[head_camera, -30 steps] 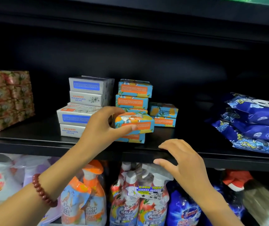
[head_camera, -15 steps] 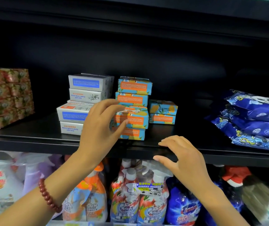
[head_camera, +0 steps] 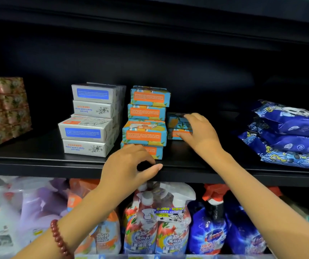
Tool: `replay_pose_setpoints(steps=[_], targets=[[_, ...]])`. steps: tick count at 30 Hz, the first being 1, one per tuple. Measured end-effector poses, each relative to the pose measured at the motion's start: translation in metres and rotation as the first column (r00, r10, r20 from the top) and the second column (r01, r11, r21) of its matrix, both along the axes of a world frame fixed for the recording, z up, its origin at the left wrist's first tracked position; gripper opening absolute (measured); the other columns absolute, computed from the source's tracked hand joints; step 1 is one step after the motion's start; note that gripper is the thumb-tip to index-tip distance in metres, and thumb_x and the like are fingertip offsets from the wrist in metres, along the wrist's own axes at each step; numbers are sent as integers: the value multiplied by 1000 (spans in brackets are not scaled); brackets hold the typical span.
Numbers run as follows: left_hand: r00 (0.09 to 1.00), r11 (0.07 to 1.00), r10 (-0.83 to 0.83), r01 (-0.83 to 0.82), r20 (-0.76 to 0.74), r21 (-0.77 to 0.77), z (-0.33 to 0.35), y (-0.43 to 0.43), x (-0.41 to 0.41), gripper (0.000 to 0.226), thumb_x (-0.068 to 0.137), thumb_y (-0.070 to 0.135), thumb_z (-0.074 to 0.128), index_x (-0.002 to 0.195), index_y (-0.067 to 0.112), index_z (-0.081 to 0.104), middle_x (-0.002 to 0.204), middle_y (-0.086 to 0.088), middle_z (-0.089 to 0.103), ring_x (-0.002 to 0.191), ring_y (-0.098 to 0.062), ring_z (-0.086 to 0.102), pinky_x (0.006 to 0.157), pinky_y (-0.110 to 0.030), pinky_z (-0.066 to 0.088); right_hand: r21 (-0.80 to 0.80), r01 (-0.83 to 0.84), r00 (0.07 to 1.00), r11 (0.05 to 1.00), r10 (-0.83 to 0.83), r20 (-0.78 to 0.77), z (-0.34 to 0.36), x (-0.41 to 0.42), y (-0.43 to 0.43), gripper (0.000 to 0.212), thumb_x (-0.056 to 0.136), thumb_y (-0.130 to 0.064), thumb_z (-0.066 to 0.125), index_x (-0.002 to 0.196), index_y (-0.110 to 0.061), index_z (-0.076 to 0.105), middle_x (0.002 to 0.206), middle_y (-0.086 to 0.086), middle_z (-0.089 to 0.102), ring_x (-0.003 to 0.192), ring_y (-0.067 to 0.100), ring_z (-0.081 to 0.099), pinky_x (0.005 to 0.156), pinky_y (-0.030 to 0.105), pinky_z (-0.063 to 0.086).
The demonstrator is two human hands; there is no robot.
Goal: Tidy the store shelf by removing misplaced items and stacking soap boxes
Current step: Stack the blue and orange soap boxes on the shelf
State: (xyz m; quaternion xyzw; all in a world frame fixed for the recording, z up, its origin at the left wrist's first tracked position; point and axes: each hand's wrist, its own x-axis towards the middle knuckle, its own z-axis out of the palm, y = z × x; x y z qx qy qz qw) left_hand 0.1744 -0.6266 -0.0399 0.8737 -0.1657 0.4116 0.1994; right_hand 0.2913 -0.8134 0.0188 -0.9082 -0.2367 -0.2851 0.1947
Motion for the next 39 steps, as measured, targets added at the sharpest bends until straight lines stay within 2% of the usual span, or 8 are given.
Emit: replay_pose_setpoints(steps=[6,13,18,27,31,35,37,39], targets=[[1000,1000,-1,2,13,-11,0,-1,0,35,81,56,52,72,27,69,74,15,63,75,-5,59,57,-28,50,-221,147,988,964,-130,89,2,14,13,49,83,-22,68,125,-7,48,125,12,49,117,28,42,96,34,36],[1000,1000,7,-8,28,18,-1,0,0,35,82,55,51,72,27,68,75,15,62,75,-4,58,56,-25,49,-234,223,955,946,-165,245,2,11,9,47,79,4,58,124,-7,47,125,13,48,117,32,40,90,37,36],[1000,1000,-3,2,29,13,0,0,-1,34,82,55,51,72,27,68,74,15,62,75,-5,58,56,-27,49,-268,150,976,952,-99,192,10,1,-3,49,80,-10,65,125,-11,48,122,6,48,114,23,40,86,32,39],[1000,1000,20,-20,-10,12,0,-1,-1,37,79,60,50,74,28,69,75,17,63,75,-2,57,57,-24,49,148,-137,923,979,72,379,-25,-68,-29,34,74,-15,69,106,-6,61,100,2,59,93,18,49,77,13,31],[987,918,-109,55,-117,-392,12,-8,-11,46,72,67,52,83,28,73,75,16,70,73,0,65,66,-26,53,69,-210,754,975,116,647,-28,-93,-35,31,83,-8,64,112,3,61,105,15,59,100,27,52,94,16,34],[910,616,-390,142,-143,-775,36,-27,-24,62,75,71,54,73,11,71,58,1,67,53,-7,62,51,-25,52,-161,-290,553,943,303,776,-31,-105,-36,27,88,-4,62,113,2,54,109,14,52,102,29,53,95,30,43],[843,521,-505,124,-188,-845,43,-29,-27,59,69,69,64,64,11,68,54,-1,62,47,-9,57,45,-24,51,-227,-300,488,926,354,798,-37,-106,-34,27,89,-4,63,113,3,54,109,14,53,100,28,55,92,32,48],[801,552,-547,127,-242,-824,44,-28,-29,51,56,62,73,63,12,68,60,-4,64,52,-12,58,48,-24,51,-245,-279,451,928,352,820,-42,-106,-32,29,87,-6,67,113,2,56,109,12,54,99,25,56,88,33,51]])
